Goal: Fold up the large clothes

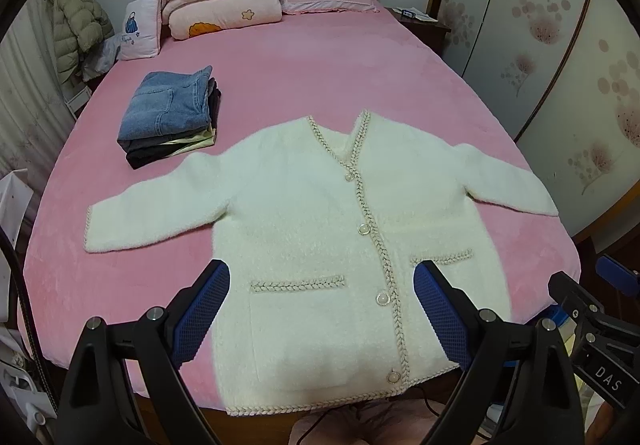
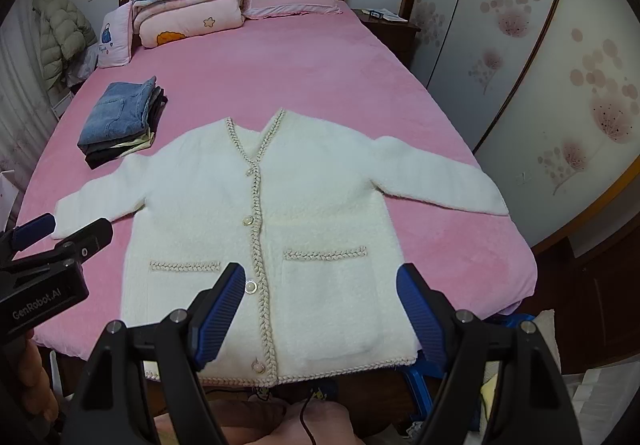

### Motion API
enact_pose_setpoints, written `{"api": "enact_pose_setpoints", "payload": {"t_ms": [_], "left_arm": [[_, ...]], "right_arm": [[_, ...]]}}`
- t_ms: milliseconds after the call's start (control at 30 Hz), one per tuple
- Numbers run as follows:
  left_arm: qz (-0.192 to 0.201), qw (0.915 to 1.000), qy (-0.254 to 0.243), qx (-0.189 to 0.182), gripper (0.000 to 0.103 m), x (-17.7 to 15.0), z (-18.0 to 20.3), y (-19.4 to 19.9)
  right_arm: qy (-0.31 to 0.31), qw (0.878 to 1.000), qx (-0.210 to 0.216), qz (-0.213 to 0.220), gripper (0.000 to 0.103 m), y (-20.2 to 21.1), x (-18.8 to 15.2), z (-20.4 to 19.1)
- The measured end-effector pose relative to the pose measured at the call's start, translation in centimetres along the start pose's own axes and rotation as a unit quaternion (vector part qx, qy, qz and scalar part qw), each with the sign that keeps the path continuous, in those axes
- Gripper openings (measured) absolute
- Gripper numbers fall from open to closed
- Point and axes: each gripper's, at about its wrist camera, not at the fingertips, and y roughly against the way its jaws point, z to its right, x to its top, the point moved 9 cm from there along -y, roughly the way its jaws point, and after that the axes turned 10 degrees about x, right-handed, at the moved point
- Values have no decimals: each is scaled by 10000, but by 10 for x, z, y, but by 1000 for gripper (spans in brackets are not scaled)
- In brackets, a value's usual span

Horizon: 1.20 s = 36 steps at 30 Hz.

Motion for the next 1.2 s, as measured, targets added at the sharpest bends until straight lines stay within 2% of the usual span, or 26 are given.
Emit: {"api": "enact_pose_setpoints", "payload": {"t_ms": [467,733,1033,1200], "left_arm": [[153,9995,265,-92,93,12,-6,1],[406,9987,255,-143,93,27,0,4],[798,9967,-117,-29,93,63,40,12],[875,9956,-267,206,93,91,86,10]], "right_arm": [[-50,10000,12,4,78,0,-2,3],[-212,9997,73,-1,78,-4,-1,15],[-461,9984,339,41,78,-23,15,49],[-657,9964,527,132,78,-42,39,98]]}}
